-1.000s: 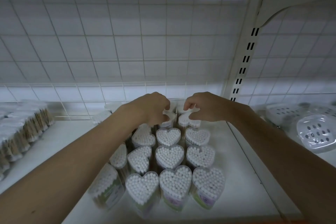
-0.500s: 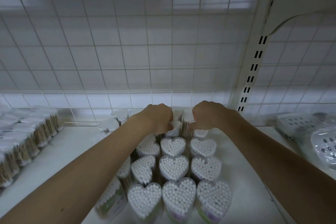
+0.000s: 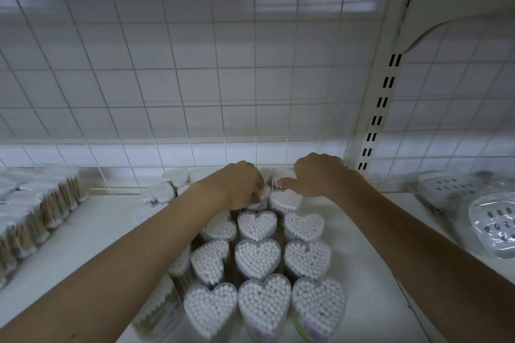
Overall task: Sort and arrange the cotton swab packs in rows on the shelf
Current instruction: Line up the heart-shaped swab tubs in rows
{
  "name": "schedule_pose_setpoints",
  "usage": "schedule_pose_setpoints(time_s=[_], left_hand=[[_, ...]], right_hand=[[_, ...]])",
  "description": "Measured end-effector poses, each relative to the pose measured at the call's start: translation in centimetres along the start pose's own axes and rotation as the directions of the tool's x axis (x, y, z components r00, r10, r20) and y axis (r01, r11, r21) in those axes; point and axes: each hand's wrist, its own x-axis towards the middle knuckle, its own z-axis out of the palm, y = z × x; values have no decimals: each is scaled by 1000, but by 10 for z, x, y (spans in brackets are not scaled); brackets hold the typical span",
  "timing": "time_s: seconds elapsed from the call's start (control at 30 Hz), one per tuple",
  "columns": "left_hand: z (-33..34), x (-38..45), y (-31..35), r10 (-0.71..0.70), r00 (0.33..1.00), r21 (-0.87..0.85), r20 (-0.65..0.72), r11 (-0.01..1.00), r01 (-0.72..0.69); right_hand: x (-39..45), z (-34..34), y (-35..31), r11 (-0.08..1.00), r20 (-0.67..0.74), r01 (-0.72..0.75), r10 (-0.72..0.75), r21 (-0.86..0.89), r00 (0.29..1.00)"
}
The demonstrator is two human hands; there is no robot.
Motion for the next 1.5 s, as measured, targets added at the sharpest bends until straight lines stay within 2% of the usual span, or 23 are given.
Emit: schedule_pose_setpoints(time_s=[0.17, 0.33, 0.63, 0.87, 0.97, 1.1, 1.23, 1.33, 1.5], left_hand=[[0, -5, 1, -25, 1000, -14, -8, 1000, 25], [-1, -5, 2, -56, 998, 33, 5, 998, 56], [-4, -7, 7, -31, 999, 62, 24, 998, 30], [-8, -7, 3, -19, 999, 27, 46, 999, 18], [-15, 1, -5, -59, 998, 4, 22, 998, 59], [-24, 17, -16, -62, 998, 67, -5, 996, 63], [-25, 33, -16, -59, 998, 106, -14, 993, 60], [-20, 40, -14, -65, 998, 120, 3, 991, 64], [-8, 45, -12, -77, 997, 65, 14, 995, 76]], right_hand=[[-10, -1, 0, 947, 151, 124, -175, 298, 973], [-12, 0, -1, 919, 136, 127, -190, 373, 972], [-13, 0, 7, 920, 204, 64, -154, 388, 967], [-8, -5, 12, 951, 270, 83, -167, 297, 948], [-4, -13, 13, 958, 155, 118, -162, 260, 974], [9, -20, 14, 958, -16, 132, -132, 253, 991], [25, -14, 10, 948, 8, 106, -113, 302, 994], [32, -8, 5, 928, 48, 146, -173, 343, 984], [34, -1, 6, 926, 66, 175, -208, 334, 976]])
